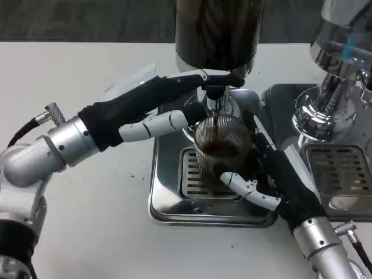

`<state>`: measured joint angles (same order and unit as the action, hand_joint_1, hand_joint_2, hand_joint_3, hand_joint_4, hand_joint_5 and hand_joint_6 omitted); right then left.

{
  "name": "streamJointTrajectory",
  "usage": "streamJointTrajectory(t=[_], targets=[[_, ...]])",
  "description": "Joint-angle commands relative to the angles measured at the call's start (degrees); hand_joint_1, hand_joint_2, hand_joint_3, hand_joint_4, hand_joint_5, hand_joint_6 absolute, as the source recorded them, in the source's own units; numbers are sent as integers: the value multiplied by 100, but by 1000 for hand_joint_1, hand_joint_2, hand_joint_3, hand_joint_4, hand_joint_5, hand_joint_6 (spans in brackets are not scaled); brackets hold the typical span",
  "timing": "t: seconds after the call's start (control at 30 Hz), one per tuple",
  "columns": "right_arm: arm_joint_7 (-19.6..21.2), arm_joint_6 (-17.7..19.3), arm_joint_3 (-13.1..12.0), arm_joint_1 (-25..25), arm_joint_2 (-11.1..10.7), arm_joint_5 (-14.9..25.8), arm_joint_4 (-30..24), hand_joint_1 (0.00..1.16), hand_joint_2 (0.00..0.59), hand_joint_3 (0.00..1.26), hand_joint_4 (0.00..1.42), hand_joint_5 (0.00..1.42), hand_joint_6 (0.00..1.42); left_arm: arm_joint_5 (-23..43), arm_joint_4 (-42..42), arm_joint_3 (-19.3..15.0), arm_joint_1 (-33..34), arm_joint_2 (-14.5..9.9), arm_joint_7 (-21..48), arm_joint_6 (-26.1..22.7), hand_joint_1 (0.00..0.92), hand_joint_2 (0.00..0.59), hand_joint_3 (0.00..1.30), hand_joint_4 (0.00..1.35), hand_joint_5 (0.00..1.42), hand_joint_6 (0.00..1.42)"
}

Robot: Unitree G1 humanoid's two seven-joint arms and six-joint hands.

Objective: Grasp the cup under the faucet to collect the drink, then remove the cup.

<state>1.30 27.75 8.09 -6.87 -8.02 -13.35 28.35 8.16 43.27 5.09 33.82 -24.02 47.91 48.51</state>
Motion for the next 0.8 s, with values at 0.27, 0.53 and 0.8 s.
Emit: streamJointTrajectory(t=[0.27, 0.53, 0.8], targets=[[70, 9, -38, 87, 68, 1, -127, 578, 240, 0, 0, 39, 114, 277, -72, -230, 185, 175, 118, -310, 0, 213, 210, 115, 89, 108], [107, -8, -46, 123, 69, -17, -135, 575, 242, 0, 0, 39, 113, 564, -311, -349, 305, 333, 225, -493, 0, 213, 214, 120, 99, 119], [114, 2, -45, 134, 65, -12, -152, 574, 244, 0, 0, 39, 113, 800, -641, -557, 334, 329, 271, -704, 0, 214, 215, 121, 101, 130]])
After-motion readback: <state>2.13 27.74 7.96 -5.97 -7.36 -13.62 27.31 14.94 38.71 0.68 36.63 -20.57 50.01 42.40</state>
